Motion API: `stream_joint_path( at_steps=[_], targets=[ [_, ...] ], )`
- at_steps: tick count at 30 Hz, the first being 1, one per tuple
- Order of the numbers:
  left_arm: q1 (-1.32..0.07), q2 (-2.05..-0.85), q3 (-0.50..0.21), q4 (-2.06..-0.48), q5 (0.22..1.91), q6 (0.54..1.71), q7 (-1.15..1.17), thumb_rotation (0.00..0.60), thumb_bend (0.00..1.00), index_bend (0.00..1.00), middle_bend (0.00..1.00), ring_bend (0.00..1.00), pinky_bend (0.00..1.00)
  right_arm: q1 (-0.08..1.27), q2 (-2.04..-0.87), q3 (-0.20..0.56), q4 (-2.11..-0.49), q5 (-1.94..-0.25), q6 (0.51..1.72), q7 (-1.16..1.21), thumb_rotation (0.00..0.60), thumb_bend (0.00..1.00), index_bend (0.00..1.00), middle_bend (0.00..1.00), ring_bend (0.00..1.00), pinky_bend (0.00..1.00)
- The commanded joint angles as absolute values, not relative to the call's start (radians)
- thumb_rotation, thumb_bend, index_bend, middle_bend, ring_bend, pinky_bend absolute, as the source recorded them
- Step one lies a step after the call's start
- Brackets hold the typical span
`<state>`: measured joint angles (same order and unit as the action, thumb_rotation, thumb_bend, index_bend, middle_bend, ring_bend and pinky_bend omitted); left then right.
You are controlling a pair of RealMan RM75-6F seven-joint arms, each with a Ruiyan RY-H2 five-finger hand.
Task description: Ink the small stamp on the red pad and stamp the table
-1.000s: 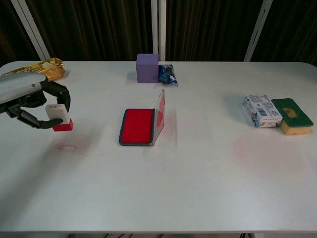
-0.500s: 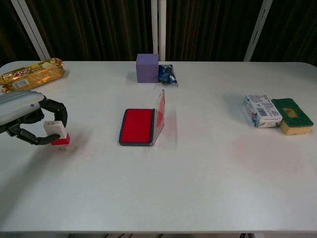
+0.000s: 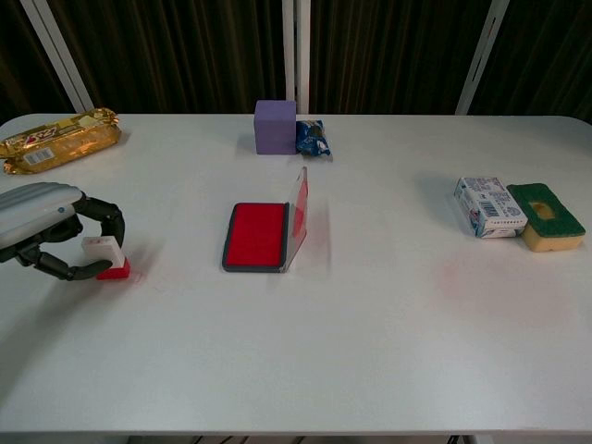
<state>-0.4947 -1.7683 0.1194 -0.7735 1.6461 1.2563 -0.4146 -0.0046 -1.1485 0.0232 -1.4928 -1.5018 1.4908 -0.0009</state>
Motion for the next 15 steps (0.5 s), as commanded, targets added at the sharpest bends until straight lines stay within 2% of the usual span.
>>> stream_joint_path(
  at_steps=[1,15],
  targets=[
    [-0.493,-1.777,0.120,-0.759,1.652,1.261,-0.427,0.600,0.43,0.58,0.58,0.99,1.00,-0.005,-1.147,0.023,-1.495,-1.500,1.488,-0.003,0.600,0.35,0.00,0.00,0.00,0.00],
    [-0.490,-1.782,0.131,-0.734,1.669,1.252,-0.475,0.600,0.41,0.49,0.48,0.97,1.00,-0.003,-1.141,0.022,-1.506,-1.490,1.477,-0.013,0.600,0.35,0.00,0.00,0.00,0.00]
  ],
)
